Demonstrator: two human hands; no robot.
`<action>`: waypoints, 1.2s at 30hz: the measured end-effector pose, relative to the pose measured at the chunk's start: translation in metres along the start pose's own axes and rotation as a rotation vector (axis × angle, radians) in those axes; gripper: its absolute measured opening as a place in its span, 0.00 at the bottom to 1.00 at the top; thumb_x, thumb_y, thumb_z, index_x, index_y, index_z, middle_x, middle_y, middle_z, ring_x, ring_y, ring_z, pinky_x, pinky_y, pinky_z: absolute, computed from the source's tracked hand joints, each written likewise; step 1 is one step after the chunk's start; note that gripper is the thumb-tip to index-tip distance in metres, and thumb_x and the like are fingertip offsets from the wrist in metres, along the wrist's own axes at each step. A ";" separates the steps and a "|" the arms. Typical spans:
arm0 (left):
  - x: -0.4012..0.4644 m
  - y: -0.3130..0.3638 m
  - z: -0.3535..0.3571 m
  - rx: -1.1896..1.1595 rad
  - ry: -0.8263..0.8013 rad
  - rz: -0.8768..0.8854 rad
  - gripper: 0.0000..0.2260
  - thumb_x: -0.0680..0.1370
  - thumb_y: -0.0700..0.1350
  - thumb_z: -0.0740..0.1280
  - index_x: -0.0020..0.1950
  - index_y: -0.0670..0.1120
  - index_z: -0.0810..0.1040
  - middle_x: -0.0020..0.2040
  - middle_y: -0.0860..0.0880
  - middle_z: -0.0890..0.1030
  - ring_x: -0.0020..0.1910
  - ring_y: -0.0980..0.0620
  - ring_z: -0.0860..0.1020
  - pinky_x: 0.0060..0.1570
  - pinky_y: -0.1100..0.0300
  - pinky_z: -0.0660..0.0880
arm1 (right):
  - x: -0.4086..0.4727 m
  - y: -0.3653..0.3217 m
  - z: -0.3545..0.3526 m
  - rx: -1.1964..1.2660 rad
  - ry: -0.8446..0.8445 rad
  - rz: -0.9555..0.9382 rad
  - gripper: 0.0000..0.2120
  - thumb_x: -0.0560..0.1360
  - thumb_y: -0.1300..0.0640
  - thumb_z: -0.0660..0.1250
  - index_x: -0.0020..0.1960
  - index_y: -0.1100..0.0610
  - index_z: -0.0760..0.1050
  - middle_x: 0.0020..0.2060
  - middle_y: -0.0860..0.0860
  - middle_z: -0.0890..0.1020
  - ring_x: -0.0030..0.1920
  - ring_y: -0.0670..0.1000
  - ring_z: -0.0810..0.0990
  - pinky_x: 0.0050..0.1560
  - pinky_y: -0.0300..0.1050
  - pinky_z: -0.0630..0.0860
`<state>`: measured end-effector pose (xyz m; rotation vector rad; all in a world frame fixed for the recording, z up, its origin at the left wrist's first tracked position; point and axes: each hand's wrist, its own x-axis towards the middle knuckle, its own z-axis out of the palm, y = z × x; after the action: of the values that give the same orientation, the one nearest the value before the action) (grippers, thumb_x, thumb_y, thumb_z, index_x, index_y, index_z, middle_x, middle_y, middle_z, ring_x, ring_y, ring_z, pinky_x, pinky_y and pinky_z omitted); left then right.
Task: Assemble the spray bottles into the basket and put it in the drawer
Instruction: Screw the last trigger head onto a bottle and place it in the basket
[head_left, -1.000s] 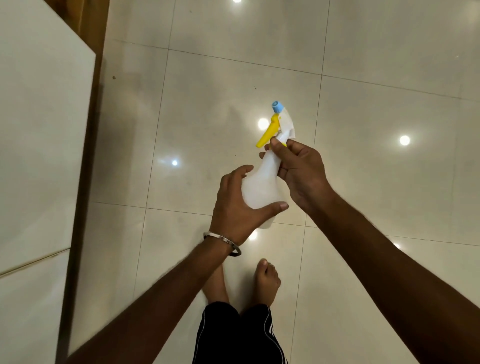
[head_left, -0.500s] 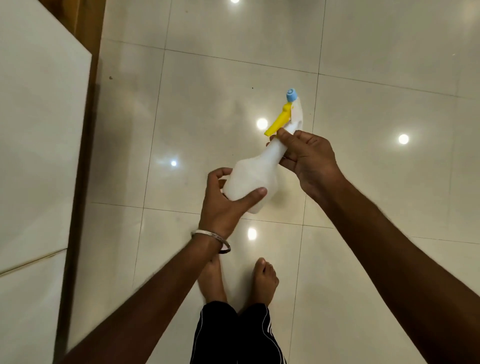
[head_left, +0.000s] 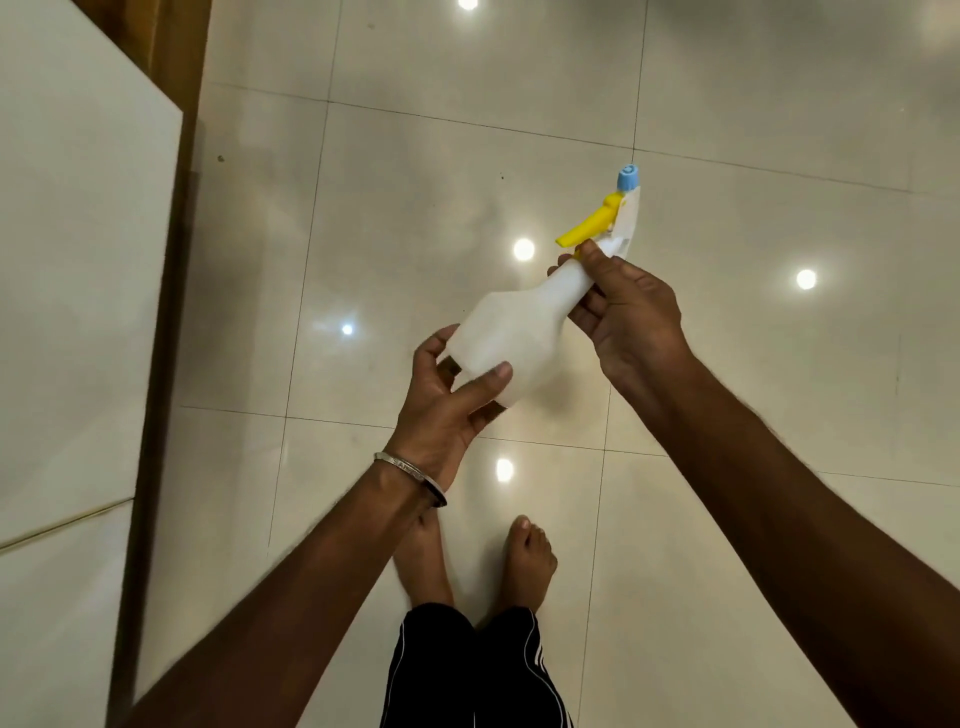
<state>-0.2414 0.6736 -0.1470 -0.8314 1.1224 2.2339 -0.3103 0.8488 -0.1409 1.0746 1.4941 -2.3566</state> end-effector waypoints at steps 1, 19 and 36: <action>0.001 -0.001 0.001 0.023 0.026 0.051 0.29 0.68 0.44 0.75 0.67 0.50 0.68 0.62 0.48 0.77 0.56 0.50 0.81 0.49 0.51 0.80 | 0.000 0.001 0.000 0.010 0.008 0.007 0.07 0.77 0.60 0.71 0.51 0.63 0.82 0.45 0.57 0.86 0.49 0.56 0.86 0.51 0.49 0.83; -0.003 0.007 -0.009 -0.065 -0.037 -0.200 0.33 0.70 0.66 0.65 0.69 0.48 0.71 0.69 0.41 0.74 0.66 0.40 0.75 0.59 0.41 0.76 | -0.008 -0.005 0.010 -0.037 -0.148 -0.008 0.09 0.79 0.60 0.67 0.55 0.65 0.80 0.47 0.58 0.86 0.53 0.57 0.85 0.54 0.50 0.82; -0.013 0.012 -0.020 0.016 -0.162 -0.200 0.38 0.67 0.65 0.69 0.72 0.49 0.68 0.68 0.42 0.75 0.64 0.40 0.76 0.58 0.42 0.77 | -0.019 -0.016 0.022 -0.079 -0.271 -0.014 0.09 0.80 0.61 0.65 0.57 0.64 0.78 0.49 0.58 0.85 0.54 0.57 0.84 0.53 0.49 0.81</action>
<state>-0.2341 0.6490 -0.1410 -0.7084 0.9377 2.0830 -0.3150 0.8336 -0.1118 0.6961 1.4826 -2.3183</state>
